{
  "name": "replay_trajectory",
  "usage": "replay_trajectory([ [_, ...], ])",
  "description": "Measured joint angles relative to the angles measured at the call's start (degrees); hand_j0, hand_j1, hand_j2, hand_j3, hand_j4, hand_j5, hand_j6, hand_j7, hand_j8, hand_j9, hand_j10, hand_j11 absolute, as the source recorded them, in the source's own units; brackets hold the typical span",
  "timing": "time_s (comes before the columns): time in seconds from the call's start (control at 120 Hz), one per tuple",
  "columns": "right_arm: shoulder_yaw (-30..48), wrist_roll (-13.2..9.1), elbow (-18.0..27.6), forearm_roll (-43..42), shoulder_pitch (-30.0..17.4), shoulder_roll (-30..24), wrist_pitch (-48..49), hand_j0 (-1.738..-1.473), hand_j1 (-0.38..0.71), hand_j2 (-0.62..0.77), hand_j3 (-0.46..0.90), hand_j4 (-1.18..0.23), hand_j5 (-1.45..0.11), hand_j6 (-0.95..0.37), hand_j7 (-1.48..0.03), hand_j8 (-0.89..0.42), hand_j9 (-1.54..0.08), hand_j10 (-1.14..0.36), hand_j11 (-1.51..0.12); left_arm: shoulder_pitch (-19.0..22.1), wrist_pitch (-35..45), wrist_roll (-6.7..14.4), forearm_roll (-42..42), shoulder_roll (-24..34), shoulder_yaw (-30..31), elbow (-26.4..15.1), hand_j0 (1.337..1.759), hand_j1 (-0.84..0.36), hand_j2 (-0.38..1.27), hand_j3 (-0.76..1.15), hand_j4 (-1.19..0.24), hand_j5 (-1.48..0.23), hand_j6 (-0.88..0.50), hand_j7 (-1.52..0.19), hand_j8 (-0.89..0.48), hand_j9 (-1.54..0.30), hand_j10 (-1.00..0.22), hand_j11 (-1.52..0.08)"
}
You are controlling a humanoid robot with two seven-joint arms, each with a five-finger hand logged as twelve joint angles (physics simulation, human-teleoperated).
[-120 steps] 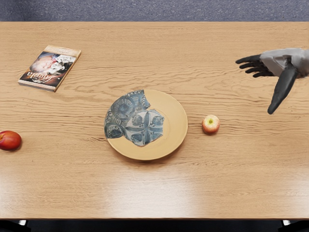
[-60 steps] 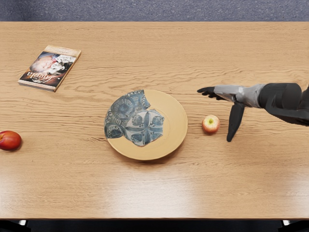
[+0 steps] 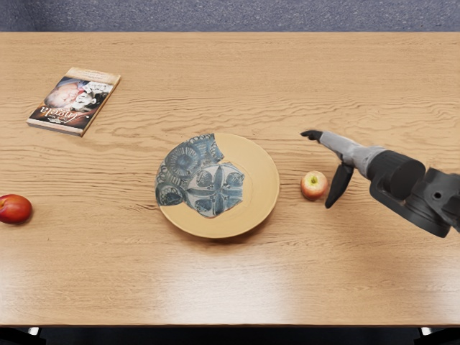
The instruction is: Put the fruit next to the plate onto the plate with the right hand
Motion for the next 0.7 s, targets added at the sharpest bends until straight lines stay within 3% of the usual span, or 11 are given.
replay_trajectory([
  [0.45, -0.1, 0.0, -0.2, -3.6, -3.3, 1.7, -2.6, -1.658, -0.05, -0.05, 0.0, -0.25, -0.32, -0.25, -0.32, -0.25, -0.32, -0.25, -0.32, 0.0, 0.0, 0.0, 0.0, 0.0, 0.0, 0.0, 1.658, 0.34, 0.0, 0.0, -0.01, -0.01, -0.01, -0.01, -0.01, -0.01, -0.01, -0.01],
  [0.7, -0.2, 0.0, 0.0, -3.7, -4.0, 1.8, -3.5, -1.658, 0.15, -0.07, 0.0, -0.42, -0.54, -0.42, -0.54, -0.42, -0.54, -0.42, -0.54, 0.0, 0.0, 0.0, 0.0, 0.0, 0.0, 0.0, 1.658, 0.34, 0.0, 0.0, -0.01, -0.01, -0.01, -0.01, -0.01, -0.01, -0.01, -0.01],
])
